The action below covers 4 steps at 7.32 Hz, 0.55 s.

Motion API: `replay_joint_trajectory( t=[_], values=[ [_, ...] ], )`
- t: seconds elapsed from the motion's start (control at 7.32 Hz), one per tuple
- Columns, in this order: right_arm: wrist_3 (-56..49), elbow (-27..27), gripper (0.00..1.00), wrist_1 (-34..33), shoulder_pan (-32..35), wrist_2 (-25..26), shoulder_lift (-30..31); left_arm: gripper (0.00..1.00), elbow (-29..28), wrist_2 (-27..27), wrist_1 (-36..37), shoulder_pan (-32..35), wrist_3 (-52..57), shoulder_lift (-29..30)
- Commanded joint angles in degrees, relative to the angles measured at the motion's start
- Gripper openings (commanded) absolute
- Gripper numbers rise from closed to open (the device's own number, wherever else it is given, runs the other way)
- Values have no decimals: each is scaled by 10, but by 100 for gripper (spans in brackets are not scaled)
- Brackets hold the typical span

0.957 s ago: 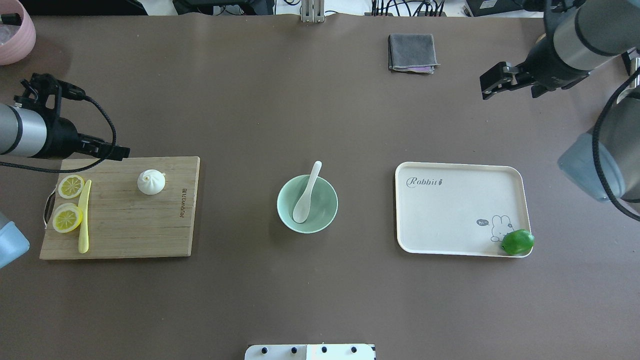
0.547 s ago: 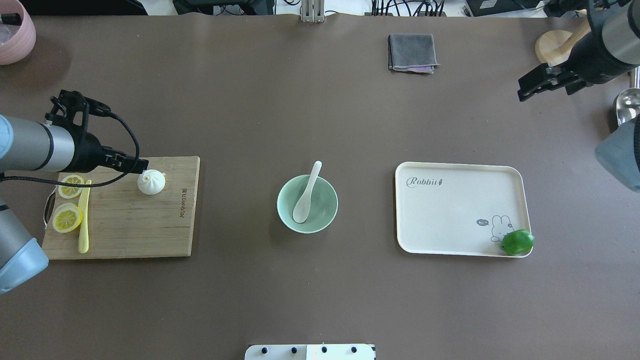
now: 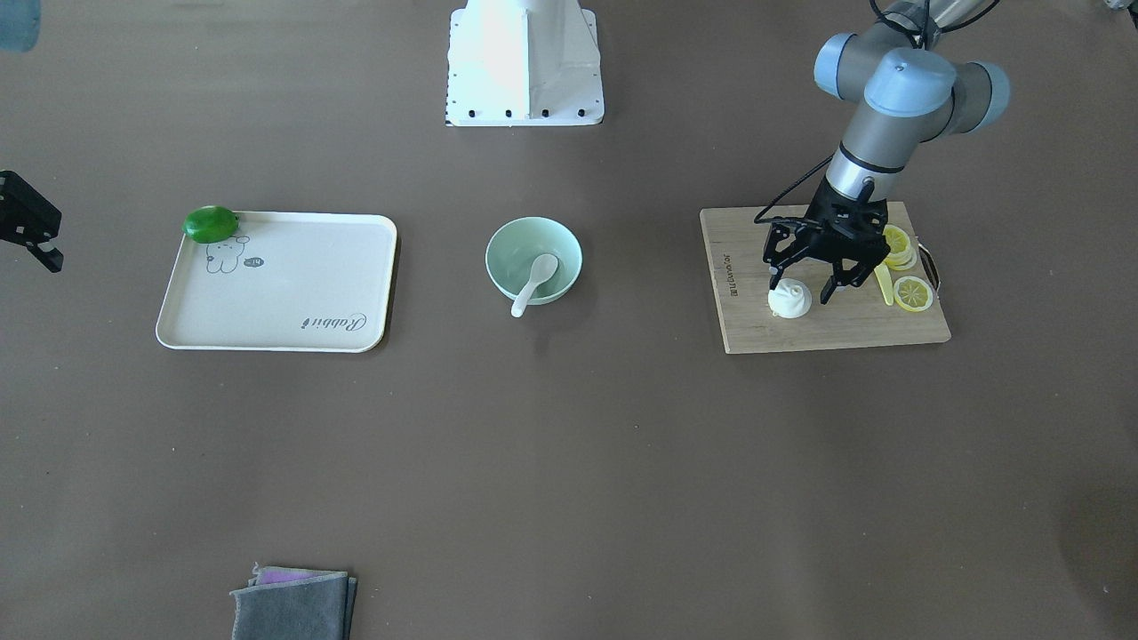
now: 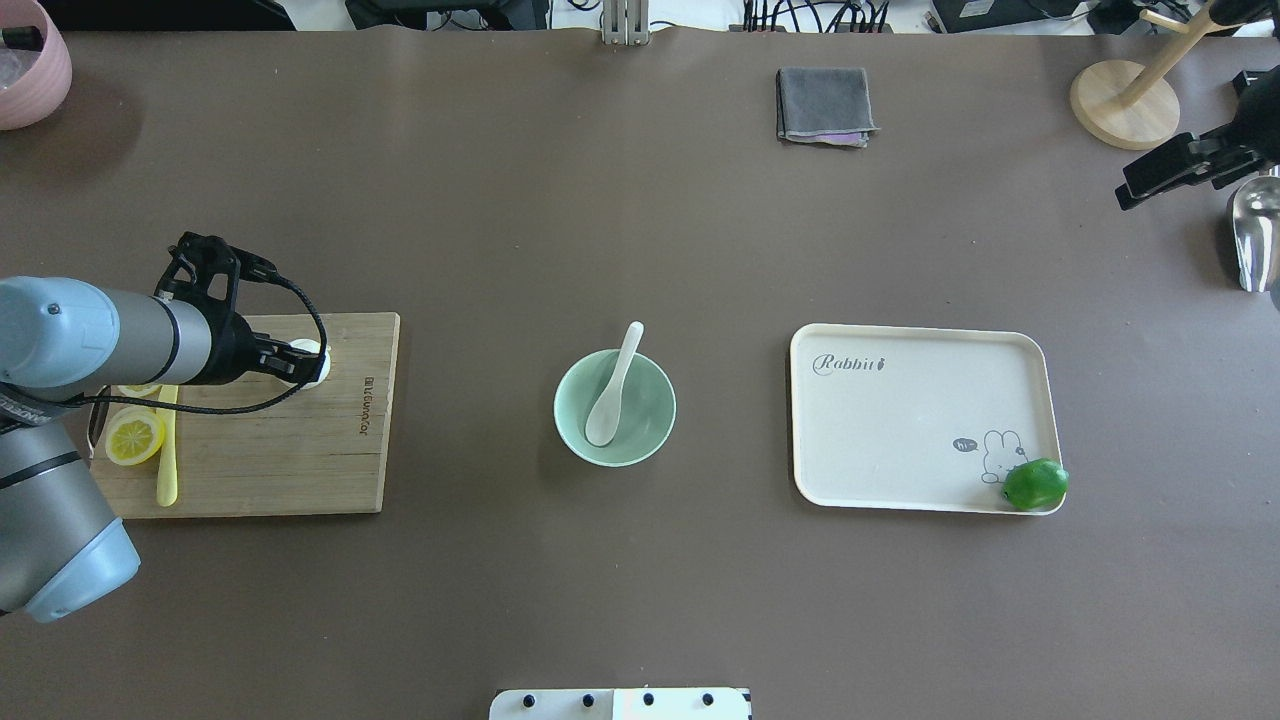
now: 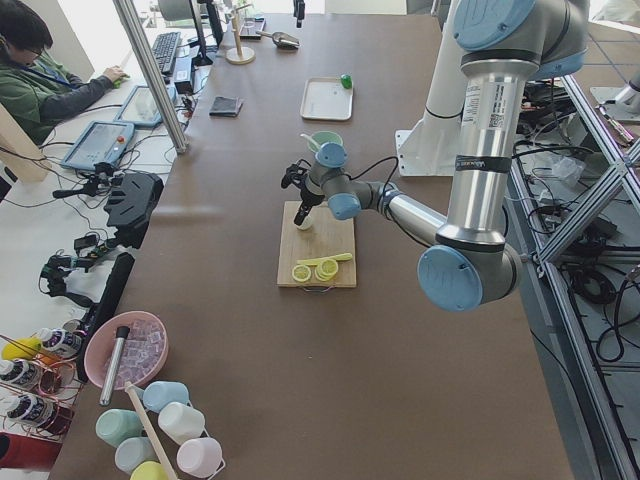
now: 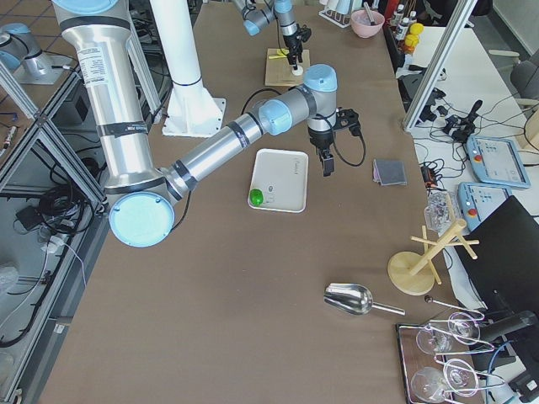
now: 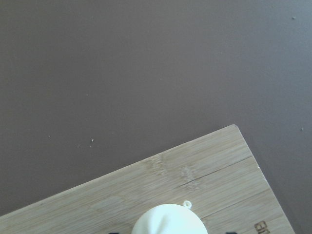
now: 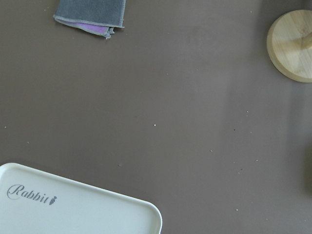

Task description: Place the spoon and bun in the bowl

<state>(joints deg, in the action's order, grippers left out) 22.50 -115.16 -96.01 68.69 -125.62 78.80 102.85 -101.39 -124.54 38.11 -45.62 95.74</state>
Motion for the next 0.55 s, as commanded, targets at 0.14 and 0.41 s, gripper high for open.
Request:
replay_joint_trajectory(
  t=[0.14, 0.41],
  values=[
    [2, 0, 100, 0, 0, 0, 0, 17, -5, 1, -1, -4, -1, 2],
    [3, -1, 100, 0, 0, 0, 0, 0, 23, 0, -2, -3, -3, 3]
  ],
)
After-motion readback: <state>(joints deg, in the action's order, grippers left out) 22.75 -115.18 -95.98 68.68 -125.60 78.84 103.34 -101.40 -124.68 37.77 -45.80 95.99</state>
